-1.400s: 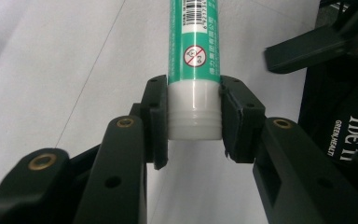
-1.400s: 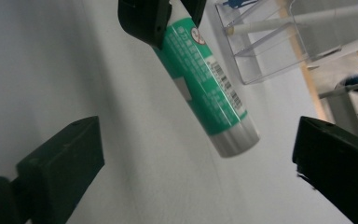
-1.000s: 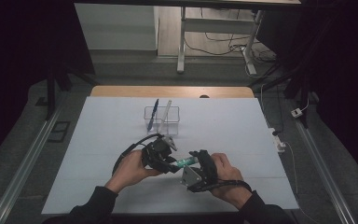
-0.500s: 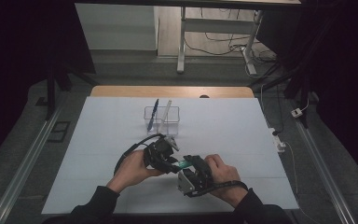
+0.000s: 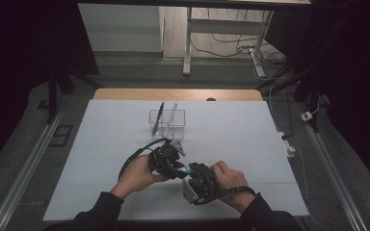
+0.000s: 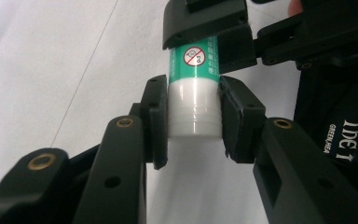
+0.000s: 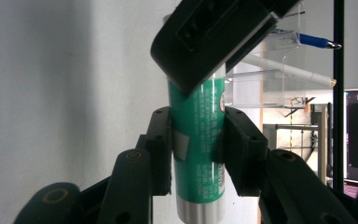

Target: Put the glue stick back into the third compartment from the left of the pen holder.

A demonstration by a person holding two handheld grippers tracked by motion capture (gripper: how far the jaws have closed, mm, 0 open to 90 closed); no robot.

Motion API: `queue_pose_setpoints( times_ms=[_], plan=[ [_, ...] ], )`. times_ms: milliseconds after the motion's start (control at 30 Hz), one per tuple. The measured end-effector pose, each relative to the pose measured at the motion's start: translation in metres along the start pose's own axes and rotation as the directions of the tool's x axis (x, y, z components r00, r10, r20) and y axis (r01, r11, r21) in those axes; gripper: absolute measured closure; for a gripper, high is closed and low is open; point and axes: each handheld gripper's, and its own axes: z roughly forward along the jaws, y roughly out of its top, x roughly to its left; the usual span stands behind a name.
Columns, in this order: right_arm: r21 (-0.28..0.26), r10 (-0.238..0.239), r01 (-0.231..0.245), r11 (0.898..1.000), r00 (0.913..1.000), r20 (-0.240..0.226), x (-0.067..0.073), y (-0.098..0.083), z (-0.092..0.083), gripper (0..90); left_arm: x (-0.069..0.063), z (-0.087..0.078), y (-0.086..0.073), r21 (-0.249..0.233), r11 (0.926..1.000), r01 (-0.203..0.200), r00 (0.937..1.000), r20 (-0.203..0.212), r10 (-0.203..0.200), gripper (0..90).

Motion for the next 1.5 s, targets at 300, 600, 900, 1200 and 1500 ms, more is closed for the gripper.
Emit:
queue_pose_setpoints(
  times_ms=[300,600,900,1200,1500],
  plan=[
    [-0.016,0.086,-0.086,0.996,0.9955,-0.04,-0.01,-0.004,-0.003,66.4,0.004,-0.007,-0.006,-0.077,0.9968,0.022,0.9993,-0.028,-0.024,49.4],
    [-0.013,0.178,-0.18,0.984,0.9802,-0.086,-0.019,-0.011,-0.006,66.3,0.011,-0.018,-0.022,-0.195,0.9773,0.083,0.9945,-0.047,-0.094,24.7],
    [-0.025,0.288,-0.293,0.956,0.9503,-0.118,-0.032,-0.019,-0.005,66.3,0.012,-0.03,-0.037,-0.255,0.9577,0.133,0.9853,-0.07,-0.156,11.8],
    [-0.042,0.435,-0.449,0.893,0.8819,-0.182,-0.049,-0.028,-0.003,66.3,0.011,-0.041,-0.052,-0.325,0.9341,0.147,0.9814,-0.07,-0.179,2.5],
    [-0.088,0.574,-0.607,0.79,0.7819,-0.243,-0.062,-0.033,-0.001,66.3,0.005,-0.047,-0.072,-0.356,0.9245,0.135,0.9812,-0.081,-0.175,0.0]
  ],
)
